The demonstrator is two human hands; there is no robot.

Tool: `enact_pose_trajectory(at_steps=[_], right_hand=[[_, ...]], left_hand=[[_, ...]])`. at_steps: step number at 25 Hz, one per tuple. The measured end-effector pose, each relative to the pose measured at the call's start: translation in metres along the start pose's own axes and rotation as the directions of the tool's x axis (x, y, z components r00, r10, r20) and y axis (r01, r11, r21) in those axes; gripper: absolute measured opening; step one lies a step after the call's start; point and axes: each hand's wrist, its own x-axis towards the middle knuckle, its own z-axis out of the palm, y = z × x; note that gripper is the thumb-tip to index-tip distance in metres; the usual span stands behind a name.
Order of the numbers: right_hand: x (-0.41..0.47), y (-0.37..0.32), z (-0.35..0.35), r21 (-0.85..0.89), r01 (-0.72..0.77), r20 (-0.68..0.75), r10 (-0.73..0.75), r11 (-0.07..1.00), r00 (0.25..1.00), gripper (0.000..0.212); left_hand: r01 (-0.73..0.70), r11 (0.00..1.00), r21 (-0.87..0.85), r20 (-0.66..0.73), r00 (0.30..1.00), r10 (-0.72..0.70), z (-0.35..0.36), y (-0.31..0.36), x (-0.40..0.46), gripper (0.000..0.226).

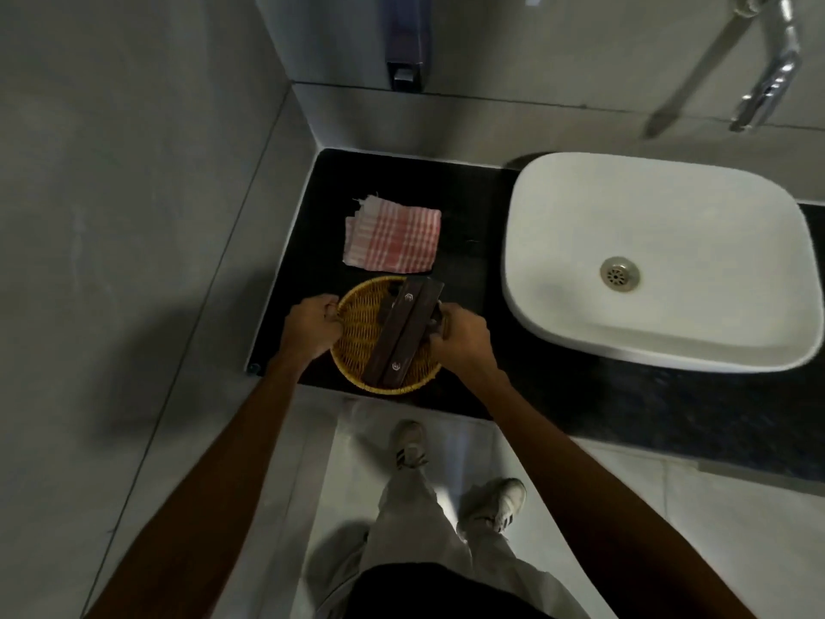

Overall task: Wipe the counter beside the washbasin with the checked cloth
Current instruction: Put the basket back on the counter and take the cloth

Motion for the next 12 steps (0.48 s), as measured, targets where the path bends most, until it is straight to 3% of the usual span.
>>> enact_pose_trajectory(at_steps=[3, 5, 8, 10, 12], right_hand=[[0.025, -0.007, 0.013, -0.09, -0.083, 0.064, 0.089, 0.992, 0.994, 0.028], [0.04, -0.006, 0.011, -0.139, -0.123, -0.061, 0.115, 0.983, 0.992, 0.033], [0.089, -0.019, 0.001, 0.071, -0.222, -0.219, 0.233, 0.972, 0.948, 0.037], [0.132, -0.034, -0.001, 0.243, -0.319, -0.155, 0.361, 0.916, 0.919, 0.023], [0.172, -0.046, 0.005, 0.302, -0.353, -0.122, 0.403, 0.886, 0.907, 0.028]], left_hand=[[0.037, 0.998, -0.058, 0.156, 0.987, -0.027, -0.004, -0.019, 0.038, 0.045], [0.066, 0.989, -0.131, 0.185, 0.982, -0.041, -0.006, -0.023, 0.054, 0.057], [0.081, 0.959, -0.271, 0.035, 0.997, -0.074, -0.01, 0.005, 0.1, 0.074], [0.161, 0.933, -0.322, 0.057, 0.987, -0.151, -0.008, 0.041, 0.133, 0.082], [0.266, 0.924, -0.275, 0.083, 0.964, -0.253, -0.001, 0.076, 0.155, 0.094]])
